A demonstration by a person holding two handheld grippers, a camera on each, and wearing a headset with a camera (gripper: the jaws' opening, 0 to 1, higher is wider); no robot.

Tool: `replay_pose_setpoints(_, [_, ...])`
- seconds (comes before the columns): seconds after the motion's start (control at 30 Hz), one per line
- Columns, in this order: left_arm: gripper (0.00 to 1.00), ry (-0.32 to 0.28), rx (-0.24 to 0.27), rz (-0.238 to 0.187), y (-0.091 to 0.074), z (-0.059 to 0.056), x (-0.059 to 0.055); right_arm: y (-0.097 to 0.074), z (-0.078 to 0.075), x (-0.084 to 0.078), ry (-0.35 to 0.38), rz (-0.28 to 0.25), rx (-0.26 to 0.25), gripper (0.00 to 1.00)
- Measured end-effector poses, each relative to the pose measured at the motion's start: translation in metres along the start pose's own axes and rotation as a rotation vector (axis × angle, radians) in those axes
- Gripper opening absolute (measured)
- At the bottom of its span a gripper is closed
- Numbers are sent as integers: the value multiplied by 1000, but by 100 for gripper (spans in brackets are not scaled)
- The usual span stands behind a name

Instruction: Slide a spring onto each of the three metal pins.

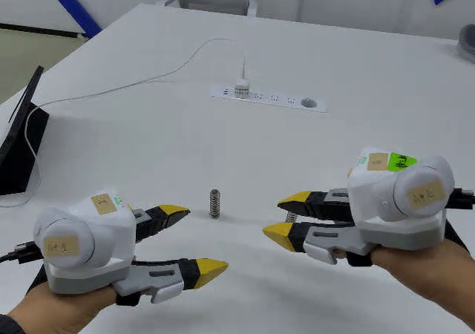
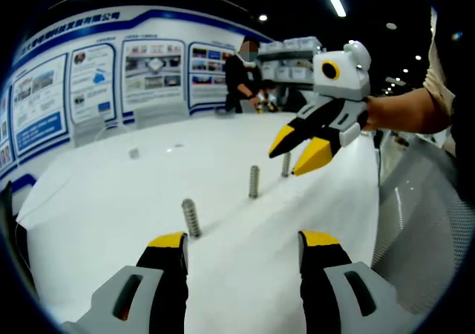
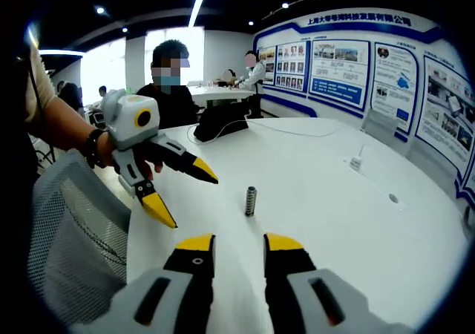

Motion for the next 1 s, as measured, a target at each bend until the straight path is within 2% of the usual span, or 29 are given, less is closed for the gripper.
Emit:
replay_pose_setpoints(0.37, [62,-4,5,3,-1,-3,-2,-27,-14,-22,41,8,-63,28])
replay_pose_setpoints(0.83, [63,-1,-3,9,2,-9,-2,-66,-46,-54,113,8,-194,31])
replay_pose_setpoints(1.0, [64,0,-5,10,3,-9,-3,-75,-56,-64,125,17,-227,33])
Point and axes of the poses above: the centre of the closed fingertips' face, and the gripper's own axes: y roughly forward along the fingers, z roughly to its left, x roughly out of its top, the point moved 3 cm from there along -y, roughly backward along the fingers, and after that the axes turned 10 degrees about -x, right-handed, at the moved point
